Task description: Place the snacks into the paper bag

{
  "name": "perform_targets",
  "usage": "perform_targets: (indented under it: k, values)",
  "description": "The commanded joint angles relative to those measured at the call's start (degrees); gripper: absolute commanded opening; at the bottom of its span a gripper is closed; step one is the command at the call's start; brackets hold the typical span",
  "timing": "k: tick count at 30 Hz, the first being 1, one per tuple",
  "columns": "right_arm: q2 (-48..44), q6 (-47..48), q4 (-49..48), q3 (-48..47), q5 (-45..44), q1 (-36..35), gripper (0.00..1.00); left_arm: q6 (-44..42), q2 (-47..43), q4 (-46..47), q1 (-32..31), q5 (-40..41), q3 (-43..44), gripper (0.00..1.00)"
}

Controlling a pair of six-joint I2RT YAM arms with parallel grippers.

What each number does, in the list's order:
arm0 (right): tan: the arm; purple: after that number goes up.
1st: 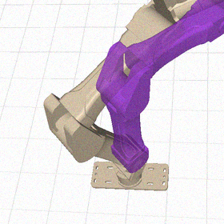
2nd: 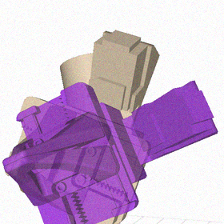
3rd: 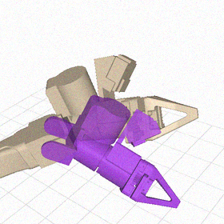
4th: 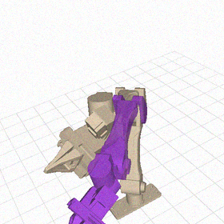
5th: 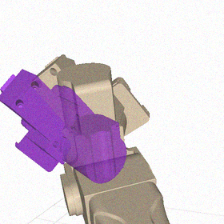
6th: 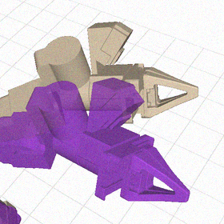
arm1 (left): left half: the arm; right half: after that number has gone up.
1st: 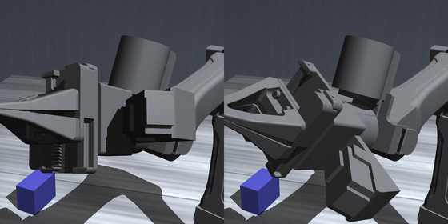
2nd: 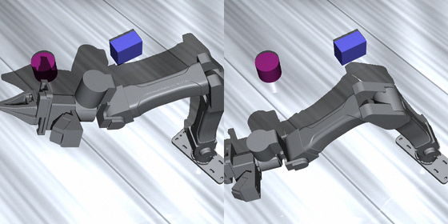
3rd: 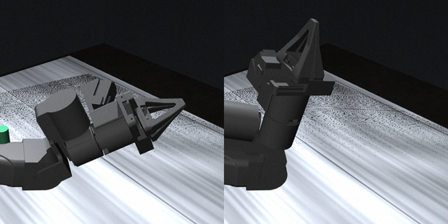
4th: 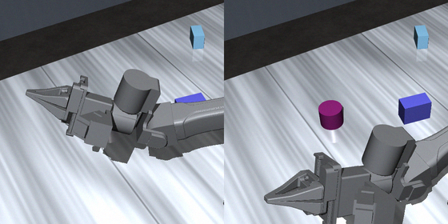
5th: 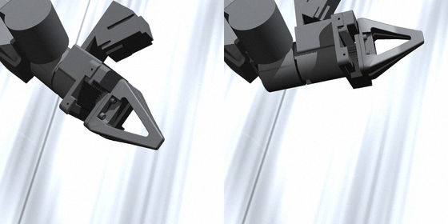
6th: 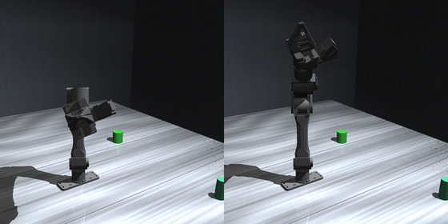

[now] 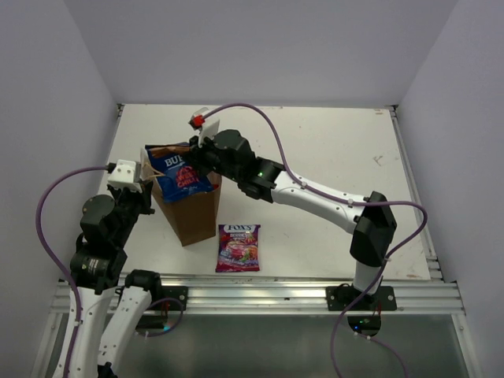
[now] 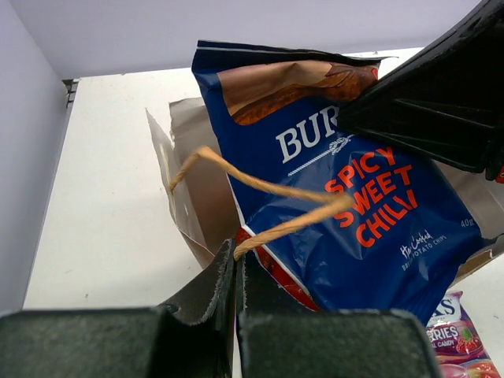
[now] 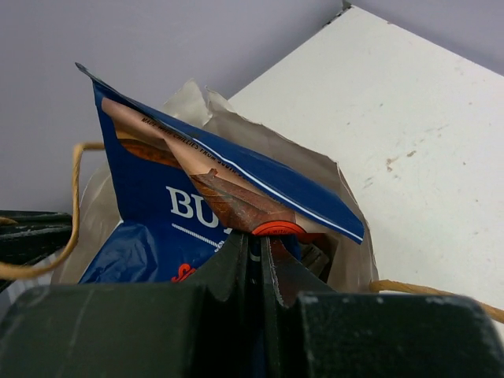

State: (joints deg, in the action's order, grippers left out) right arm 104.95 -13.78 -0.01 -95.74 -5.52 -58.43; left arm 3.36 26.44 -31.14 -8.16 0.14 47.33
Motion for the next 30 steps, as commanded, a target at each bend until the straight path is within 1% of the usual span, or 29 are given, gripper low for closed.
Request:
perform_targets:
  k: [1,2,3,4,5,6,9,11,12,14,17,18,19,20,21,22,23,24,26,27,28,30]
  values:
    - [-3.6,2.0,-1.3,-0.8,-1.4,0.1,0.0,-0.5,-0.8,3.4,-0.6,-1.2,0.3,0.0]
    - [-3.3,2.6,-0.7,-1.1,-0.9,0.1,0.0,-0.5,-0.9,3.4,-0.5,-1.2,0.2,0.0]
    - [-3.0,2.9,-0.2,-1.4,-0.5,-0.2,0.06,-0.5,-1.1,3.3,-0.5,-1.3,0.2,0.0]
    - [-2.3,3.2,1.6,-2.2,0.1,-0.3,0.15,-0.5,-1.2,3.3,-0.6,-1.3,0.3,0.0]
    - [-1.9,4.1,2.5,-2.9,0.5,-0.5,0.51,-0.5,-1.2,3.3,-0.6,-1.3,0.3,0.0]
    - [-1.9,4.7,4.1,-3.4,0.6,-1.1,0.54,-0.5,-1.2,3.2,-0.6,-1.2,0.3,0.0]
    - [-3.8,6.2,4.1,-3.6,0.4,-1.9,0.74,-0.5,-1.2,3.1,-0.7,-1.3,0.3,0.0]
    - [-8.0,7.3,2.7,-2.3,-0.6,-2.5,0.82,-0.5,-1.1,3.3,-0.8,-1.3,0.3,0.0]
    - [-9.5,8.0,1.7,-1.2,-2.1,-3.1,0.89,-0.4,-1.1,3.3,-0.8,-1.3,0.3,0.0]
    - [-14.2,9.6,2.0,-1.0,-4.6,-3.9,0.9,-0.5,-1.2,3.3,-0.9,-1.3,0.3,0.0]
    - [-19.9,9.6,4.7,2.9,-9.7,-5.5,0.9,-0.4,-1.4,3.2,-0.9,-1.1,0.2,0.0]
    - [-24.4,9.3,5.3,7.6,-11.5,-6.6,0.9,-0.4,-1.6,3.2,-0.9,-1.1,0.1,0.0]
    - [-26.4,7.9,5.5,10.5,-15.3,-7.0,0.9,-0.4,-1.7,3.1,-1.0,-1.1,0.0,0.0]
    - [-28.2,6.8,6.2,13.4,-17.2,-7.2,0.9,-0.4,-1.8,3.3,-0.9,-1.0,0.0,0.0]
    - [-31.7,5.4,7.5,20.0,-18.5,-7.2,0.9,-0.4,-1.8,3.3,-0.9,-1.1,-0.1,0.0]
    - [-32.9,2.7,7.8,23.6,-20.8,-7.2,0.91,-0.3,-1.8,3.3,-0.9,-1.3,0.0,0.0]
    - [-33.9,1.2,8.4,26.8,-21.2,-7.2,0.92,-0.4,-1.7,3.4,-0.9,-1.5,0.0,0.0]
    - [-34.7,-0.4,9.7,32.3,-21.4,-7.2,0.92,-0.3,-1.7,3.4,-1.0,-1.5,0.0,0.0]
    - [-35.0,-5.4,10.0,37.4,-20.9,-7.2,0.92,-0.3,-1.7,3.4,-1.0,-1.9,0.0,0.0]
    - [-35.2,-7.0,9.6,41.6,-20.7,-7.2,0.92,-0.2,-1.7,3.3,-1.0,-1.9,0.0,0.0]
    - [-35.3,-9.6,9.0,43.5,-20.6,-7.2,0.92,-0.3,-1.7,3.2,-1.0,-1.9,0.0,0.0]
    - [-35.2,-11.5,7.2,47.4,-20.6,-7.2,0.92,-0.2,-1.7,3.0,-1.0,-1.9,0.2,0.0]
